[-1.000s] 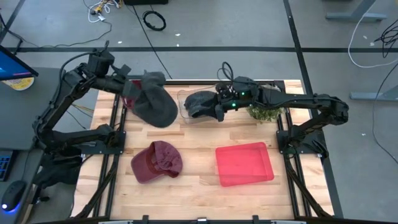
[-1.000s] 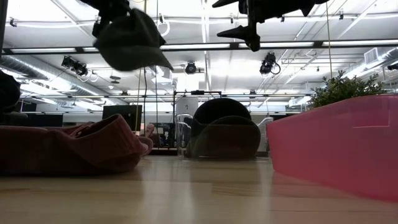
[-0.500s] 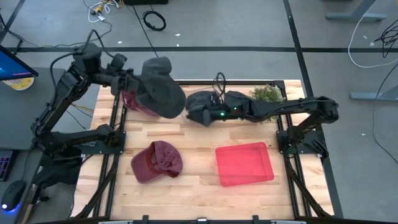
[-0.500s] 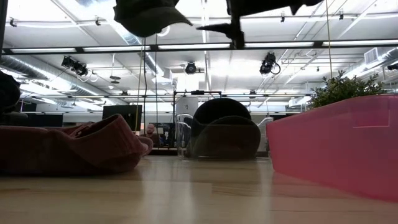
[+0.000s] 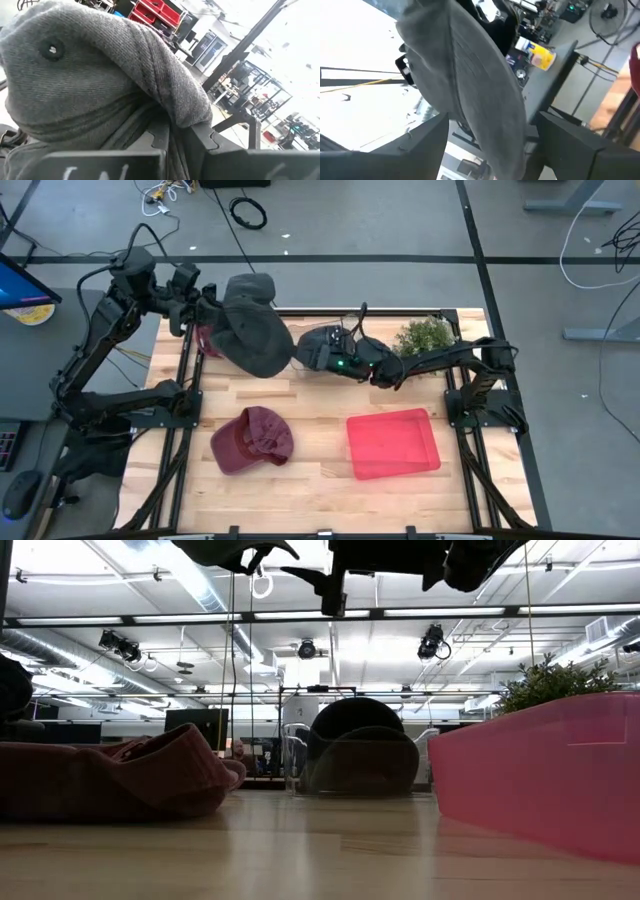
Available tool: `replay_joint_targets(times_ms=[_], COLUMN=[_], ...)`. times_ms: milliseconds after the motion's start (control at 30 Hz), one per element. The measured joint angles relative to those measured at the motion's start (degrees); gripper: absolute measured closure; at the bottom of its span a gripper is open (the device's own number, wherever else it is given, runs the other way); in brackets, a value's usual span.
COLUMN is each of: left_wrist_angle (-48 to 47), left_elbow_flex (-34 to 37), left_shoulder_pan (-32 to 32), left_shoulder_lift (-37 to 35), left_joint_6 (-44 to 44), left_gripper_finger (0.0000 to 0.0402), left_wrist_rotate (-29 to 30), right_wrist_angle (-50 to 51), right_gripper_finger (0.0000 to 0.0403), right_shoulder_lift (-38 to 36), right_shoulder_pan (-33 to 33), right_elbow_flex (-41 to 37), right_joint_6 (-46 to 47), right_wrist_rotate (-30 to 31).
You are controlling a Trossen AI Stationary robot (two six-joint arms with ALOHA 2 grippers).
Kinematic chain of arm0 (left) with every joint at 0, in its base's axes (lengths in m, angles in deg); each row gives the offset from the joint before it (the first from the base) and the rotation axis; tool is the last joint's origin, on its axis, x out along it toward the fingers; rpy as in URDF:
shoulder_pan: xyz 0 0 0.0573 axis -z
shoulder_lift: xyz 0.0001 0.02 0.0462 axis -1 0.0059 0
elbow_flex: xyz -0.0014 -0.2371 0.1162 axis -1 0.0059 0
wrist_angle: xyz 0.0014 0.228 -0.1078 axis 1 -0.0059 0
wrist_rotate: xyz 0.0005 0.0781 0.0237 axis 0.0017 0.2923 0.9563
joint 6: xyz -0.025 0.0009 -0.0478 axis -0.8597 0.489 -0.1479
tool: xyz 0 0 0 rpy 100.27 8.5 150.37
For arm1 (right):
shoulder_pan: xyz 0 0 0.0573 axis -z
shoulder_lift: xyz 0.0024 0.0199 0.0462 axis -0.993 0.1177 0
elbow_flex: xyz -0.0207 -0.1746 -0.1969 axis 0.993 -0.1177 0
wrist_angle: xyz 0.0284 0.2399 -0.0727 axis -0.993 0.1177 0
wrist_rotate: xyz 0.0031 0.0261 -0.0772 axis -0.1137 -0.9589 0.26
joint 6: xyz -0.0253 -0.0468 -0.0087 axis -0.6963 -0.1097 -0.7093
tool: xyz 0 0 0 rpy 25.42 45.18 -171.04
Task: Pick & Place hat
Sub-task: Put the black cap into the transparent bin
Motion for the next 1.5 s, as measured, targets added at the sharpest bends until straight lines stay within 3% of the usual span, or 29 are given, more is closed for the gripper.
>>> replay_joint_targets(times_ms=[467, 800, 1033, 1200, 1400, 1500], left_wrist_angle=[0.0, 0.1, 0.0, 0.1, -0.3, -0.8], left_elbow_flex=[0.0, 0.0, 0.0, 0.0, 0.0, 0.0], left_shoulder_pan=[0.0, 0.4, 5.6, 9.1, 10.7, 10.9], left_shoulder_lift=[0.0, 0.1, 0.6, 0.9, 2.1, 2.7], left_joint_6=[-0.3, -0.3, -0.3, -0.2, 0.1, 0.1], left_gripper_finger=[0.0371, 0.0371, 0.0371, 0.0371, 0.0371, 0.0371], left_wrist_rotate=[-1.4, -2.9, 0.3, 4.7, 7.0, 5.6], right_wrist_angle=[-2.0, -7.1, -6.9, -6.8, -6.8, -7.8], right_gripper_finger=[0.0104, 0.0158, 0.0185, 0.0241, 0.0371, 0.0388], right_shoulder_lift=[0.0, 0.0, 0.0, 0.0, 0.0, -0.1], right_shoulder_pan=[-0.7, -0.6, -0.1, 0.5, 1.0, 1.3], right_elbow_flex=[0.0, 0.0, 0.0, 0.1, 0.1, 0.1], right_joint_6=[-1.5, -2.6, -3.1, -4.4, -4.5, -5.3], right_wrist_rotate=[-0.8, -7.3, -7.8, -9.2, -13.8, -16.5])
